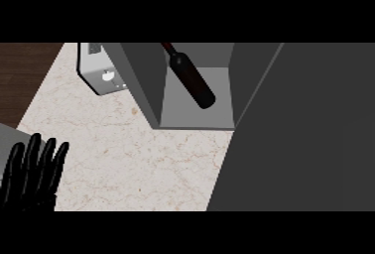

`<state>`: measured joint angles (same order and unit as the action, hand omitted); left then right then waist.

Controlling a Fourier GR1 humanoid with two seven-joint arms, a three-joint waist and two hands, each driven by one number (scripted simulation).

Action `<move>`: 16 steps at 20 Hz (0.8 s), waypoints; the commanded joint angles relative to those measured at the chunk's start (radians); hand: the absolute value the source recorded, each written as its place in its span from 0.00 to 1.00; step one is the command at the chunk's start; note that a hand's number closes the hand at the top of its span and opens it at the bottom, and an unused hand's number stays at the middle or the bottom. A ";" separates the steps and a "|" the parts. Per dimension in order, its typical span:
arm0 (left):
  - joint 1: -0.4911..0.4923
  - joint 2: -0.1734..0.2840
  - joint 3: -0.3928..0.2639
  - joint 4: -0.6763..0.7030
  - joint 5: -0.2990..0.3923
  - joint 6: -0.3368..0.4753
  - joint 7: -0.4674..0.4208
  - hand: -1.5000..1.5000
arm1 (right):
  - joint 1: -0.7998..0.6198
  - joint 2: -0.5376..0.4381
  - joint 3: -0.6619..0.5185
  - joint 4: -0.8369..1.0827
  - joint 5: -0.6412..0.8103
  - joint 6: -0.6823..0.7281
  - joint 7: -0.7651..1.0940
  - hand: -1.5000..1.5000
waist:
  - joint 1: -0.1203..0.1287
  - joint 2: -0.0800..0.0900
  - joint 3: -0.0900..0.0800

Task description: Pick up the wine, place it into the cabinet and close the cabinet

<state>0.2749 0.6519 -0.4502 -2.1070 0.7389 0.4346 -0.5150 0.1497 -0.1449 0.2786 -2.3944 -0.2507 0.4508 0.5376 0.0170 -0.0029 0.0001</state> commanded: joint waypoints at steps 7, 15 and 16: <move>0.277 0.111 0.289 -0.073 0.154 -0.220 -0.051 0.00 | -0.067 0.134 0.372 -0.114 0.209 -0.158 0.173 1.00 | 0.000 -0.007 -0.002; 0.357 0.150 0.502 -0.006 0.258 -0.430 -0.064 0.00 | -0.435 0.144 0.506 0.127 0.395 -0.433 0.156 1.00 | 0.015 -0.002 -0.003; 0.357 0.152 0.494 -0.013 0.249 -0.431 -0.043 0.00 | -0.487 0.144 0.524 0.159 0.409 -0.465 0.174 1.00 | 0.010 -0.001 -0.002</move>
<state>0.6114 0.7874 -0.0309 -2.1349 0.9501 0.0704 -0.5753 -0.1751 -0.0066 0.7580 -2.3204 0.0969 0.0947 0.6901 0.0267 -0.0066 -0.0021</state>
